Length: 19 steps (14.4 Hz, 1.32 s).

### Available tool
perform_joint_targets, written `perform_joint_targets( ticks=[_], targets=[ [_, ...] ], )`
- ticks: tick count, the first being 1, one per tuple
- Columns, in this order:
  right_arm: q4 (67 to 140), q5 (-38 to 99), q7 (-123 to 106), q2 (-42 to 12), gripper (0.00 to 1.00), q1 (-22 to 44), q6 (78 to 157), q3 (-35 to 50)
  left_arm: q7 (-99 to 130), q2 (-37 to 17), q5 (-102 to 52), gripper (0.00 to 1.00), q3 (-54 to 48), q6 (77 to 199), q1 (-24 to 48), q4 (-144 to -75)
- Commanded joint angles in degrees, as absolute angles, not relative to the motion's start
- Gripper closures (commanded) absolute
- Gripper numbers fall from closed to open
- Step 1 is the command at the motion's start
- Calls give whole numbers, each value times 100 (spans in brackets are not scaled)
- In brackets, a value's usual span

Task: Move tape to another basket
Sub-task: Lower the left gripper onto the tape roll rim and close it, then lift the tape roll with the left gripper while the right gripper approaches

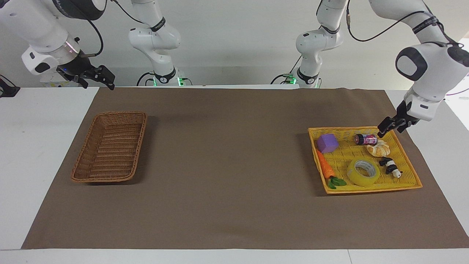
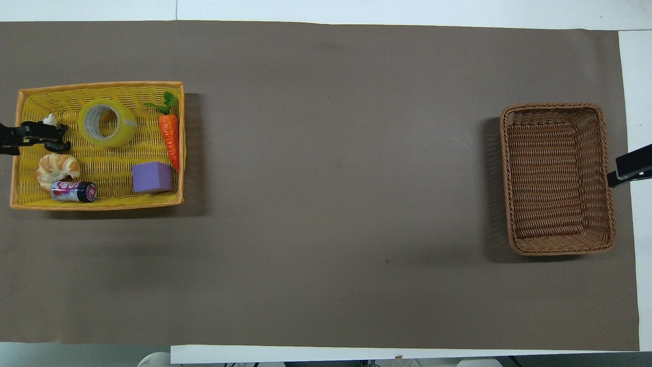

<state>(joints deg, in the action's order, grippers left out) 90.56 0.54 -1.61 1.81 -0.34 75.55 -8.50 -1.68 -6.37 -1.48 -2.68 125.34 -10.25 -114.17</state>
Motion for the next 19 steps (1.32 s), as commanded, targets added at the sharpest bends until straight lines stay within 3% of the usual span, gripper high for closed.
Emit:
perform_joint_targets(
  ticks=[1,2,7,11,15,16,17,19],
  targets=[
    [9264,0,-281,352,0,-62,7673,-817,-272,-1036,-176,13,-281,13112,-949,-11461],
    [9264,0,-281,352,0,-62,7673,-817,-272,-1150,-176,19,-281,13235,-906,-11452],
    [9264,0,-281,352,0,-62,7673,-817,-272,-1633,-176,24,-273,13920,-739,-11391],
    [9264,0,-281,352,0,-62,7673,-817,-281,-1994,-176,37,-272,14123,-738,-11198],
    [9264,0,-281,352,0,-62,7673,-817,-281,-2118,-176,70,-272,14212,-782,-11171],
    [9264,0,-281,352,0,-62,7673,-817,-273,-2118,-176,89,-281,14203,-791,-11171],
    [9264,0,-281,352,0,-62,7673,-817,-272,-2118,-184,100,-281,14160,-791,-11180],
    [9264,0,-281,352,0,-62,7673,-817,-264,-2109,-185,100,-273,14063,-791,-11153]
  ],
)
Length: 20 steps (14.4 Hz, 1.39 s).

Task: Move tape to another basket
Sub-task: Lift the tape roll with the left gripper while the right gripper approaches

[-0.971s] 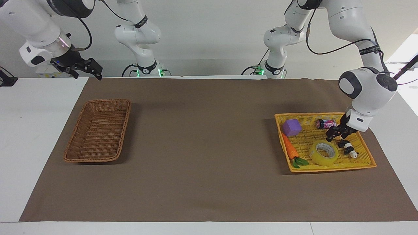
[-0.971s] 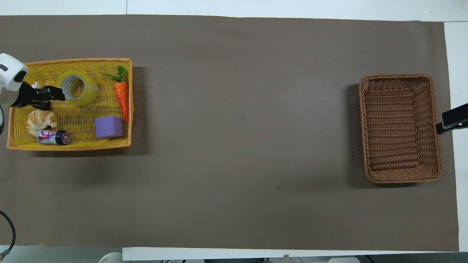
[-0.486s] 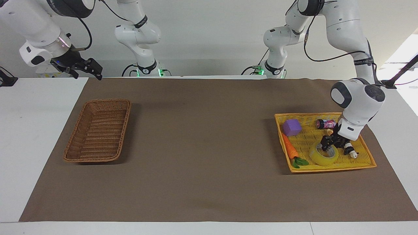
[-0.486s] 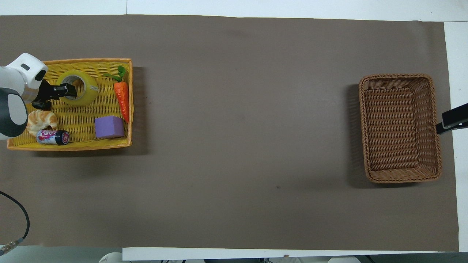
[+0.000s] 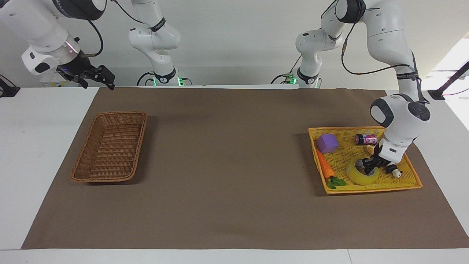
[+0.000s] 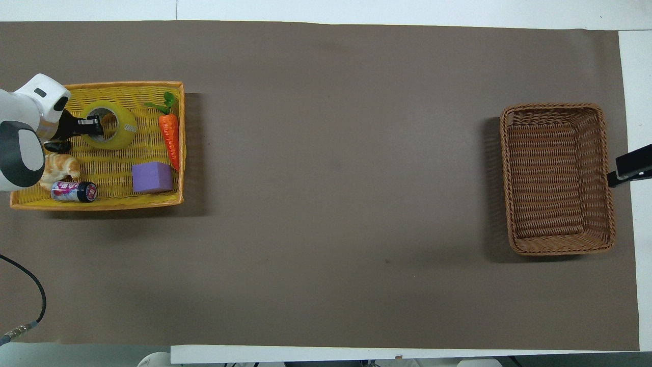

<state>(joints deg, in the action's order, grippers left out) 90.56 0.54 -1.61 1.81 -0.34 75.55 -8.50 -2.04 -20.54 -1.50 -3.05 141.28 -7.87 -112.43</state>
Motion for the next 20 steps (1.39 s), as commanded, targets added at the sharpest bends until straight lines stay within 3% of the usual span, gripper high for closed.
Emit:
perform_joint_targets(
  ticks=[1,5,6,13,20],
  targets=[
    [9264,0,-281,352,0,-62,7673,-817,-264,-2092,-185,100,-272,13828,-765,-11040],
    [9264,0,-281,352,0,-62,7673,-817,374,-2048,-255,100,-299,11800,-546,-9505],
    [9264,0,-281,352,0,-62,7673,-817,787,-2022,-255,100,-308,11525,-301,-9388],
    [9264,0,-281,352,0,-62,7673,-817,3154,-1784,-1308,99,-316,11504,1843,-9571],
    [9263,165,-1033,378,0,-114,7690,-817,3331,-1767,-1687,99,-325,11496,2250,-9563]
  ],
)
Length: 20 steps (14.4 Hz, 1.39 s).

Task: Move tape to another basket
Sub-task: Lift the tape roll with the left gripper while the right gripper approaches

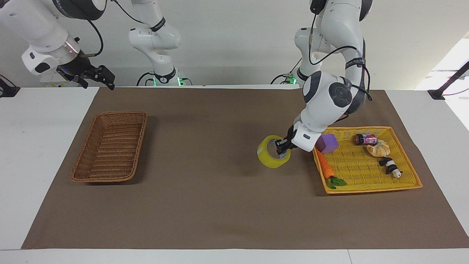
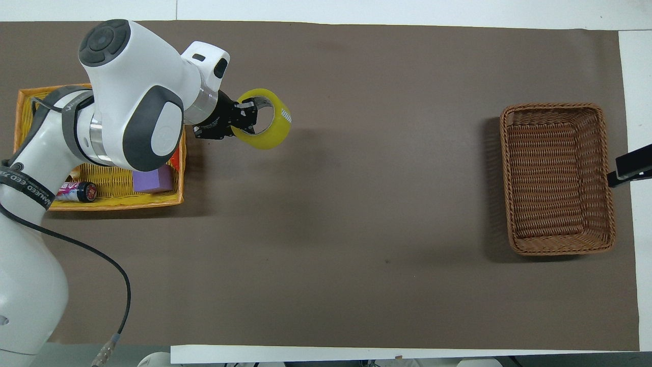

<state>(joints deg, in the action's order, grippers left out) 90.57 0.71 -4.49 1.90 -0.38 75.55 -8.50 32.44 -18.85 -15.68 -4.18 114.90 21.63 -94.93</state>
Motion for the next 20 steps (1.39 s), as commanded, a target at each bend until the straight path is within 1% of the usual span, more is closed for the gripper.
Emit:
perform_joint_targets(
  ticks=[1,2,4,6,8,11,13,16,18,20],
  targets=[
    [9385,567,-1350,395,0,-140,7925,-826,3322,-1749,-1687,99,-325,11496,2250,-9580],
    [9569,1172,-1440,396,0,-210,8197,-835,3331,-1740,-1687,99,-325,11487,2250,-9580],
    [9938,2515,-1459,230,0,-185,8462,-835,3331,-1740,-1679,99,-325,11487,2259,-9580],
    [10561,4027,-1468,-25,0,-54,9215,-809,3349,-1732,-1687,99,-325,11487,2320,-9580],
    [11081,5433,-1468,-306,0,559,10322,-800,3401,-1731,-1705,99,-325,11470,2373,-9571],
    [11118,7229,-1529,-930,0,1360,11290,-800,3437,-1714,-1705,99,-325,11329,2469,-9571],
    [11109,7941,-1879,-1273,0,1721,11609,-800,3445,-1688,-1705,99,-325,11251,2566,-9580],
    [11109,8812,-2083,-1616,0,2151,11987,-800,3454,-1644,-1705,99,-316,11215,2671,-9650],
    [11092,9270,-2144,-1696,0,2477,12355,-800,3507,-1635,-1705,99,-316,11163,2707,-9650],
    [11101,9395,-2136,-1705,0,2654,12472,-800,3516,-1635,-1696,99,-316,11145,2716,-9650]
  ],
)
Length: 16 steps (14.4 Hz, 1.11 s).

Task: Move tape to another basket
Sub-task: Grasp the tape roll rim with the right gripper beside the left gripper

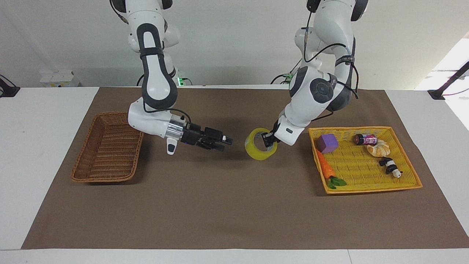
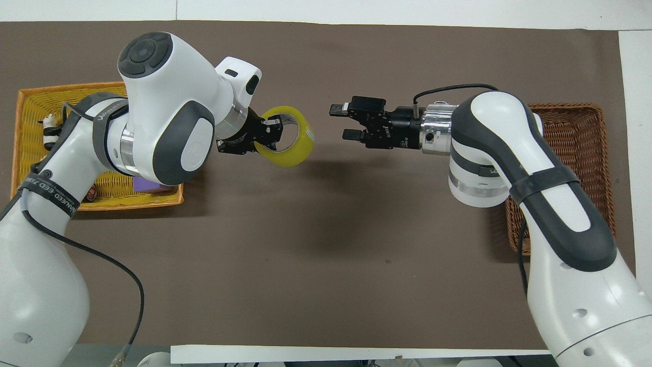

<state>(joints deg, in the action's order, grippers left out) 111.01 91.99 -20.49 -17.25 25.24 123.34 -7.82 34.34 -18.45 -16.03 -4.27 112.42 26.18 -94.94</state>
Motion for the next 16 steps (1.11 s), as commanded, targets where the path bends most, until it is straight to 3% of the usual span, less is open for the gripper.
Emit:
perform_joint_targets(
  ticks=[1,14,15,16],
  targets=[
    [11109,9396,-2110,-1705,0,2672,12489,-800,3516,-1617,-1696,99,-316,11145,2725,-9650],
    [11127,9404,-1995,-1714,3,3190,12928,-800,3516,-1608,-1696,98,-316,10881,2883,-9615],
    [11127,9404,-2004,-1723,11,3199,12937,-800,3516,-1608,-1696,97,-316,10890,2883,-9615],
    [11127,9396,-2021,-1714,26,3191,12911,-800,3516,-1600,-1705,95,-316,10881,2883,-9615]
  ],
)
